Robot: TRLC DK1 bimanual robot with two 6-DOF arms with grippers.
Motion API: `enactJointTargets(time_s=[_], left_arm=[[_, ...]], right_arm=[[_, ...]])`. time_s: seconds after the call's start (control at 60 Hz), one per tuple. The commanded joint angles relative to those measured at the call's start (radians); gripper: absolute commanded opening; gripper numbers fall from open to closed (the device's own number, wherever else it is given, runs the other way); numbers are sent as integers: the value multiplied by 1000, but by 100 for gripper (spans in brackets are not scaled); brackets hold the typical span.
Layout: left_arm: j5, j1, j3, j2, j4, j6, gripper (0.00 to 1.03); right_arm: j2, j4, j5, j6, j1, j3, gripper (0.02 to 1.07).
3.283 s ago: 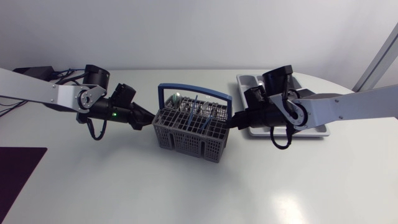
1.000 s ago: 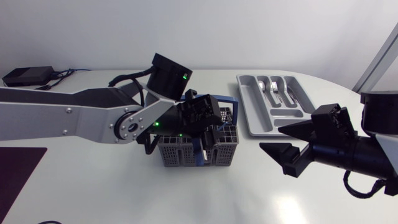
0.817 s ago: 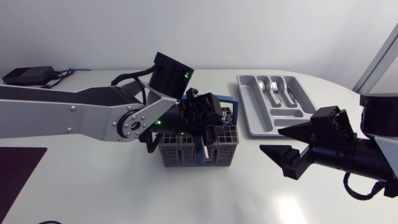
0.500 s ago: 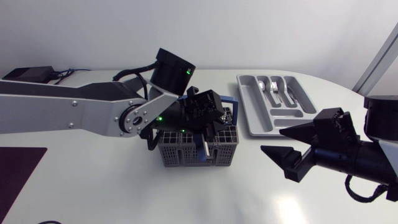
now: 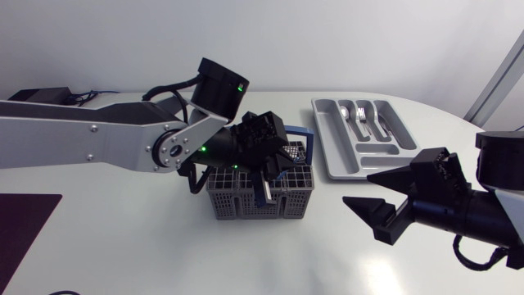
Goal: Unload the cutlery basket into the drawer organizer.
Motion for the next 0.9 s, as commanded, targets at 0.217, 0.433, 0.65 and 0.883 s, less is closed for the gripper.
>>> enactJointTargets(time_s=[0.217,0.433,0.65,0.883], left_arm=[[18,8,65,-77,-53,-24,14],[27,6,168,-140,-154,-50,14],[27,-9,317,-203,-303,-70,14],[27,-55,373,-241,-366,-150,14]], right_arm=[[-13,-1,-9,-16,12,-24,98],[-27,-4,-9,-16,30,-25,98],[-77,-4,-8,-18,40,-13,98],[-157,3,29,-67,84,13,98]])
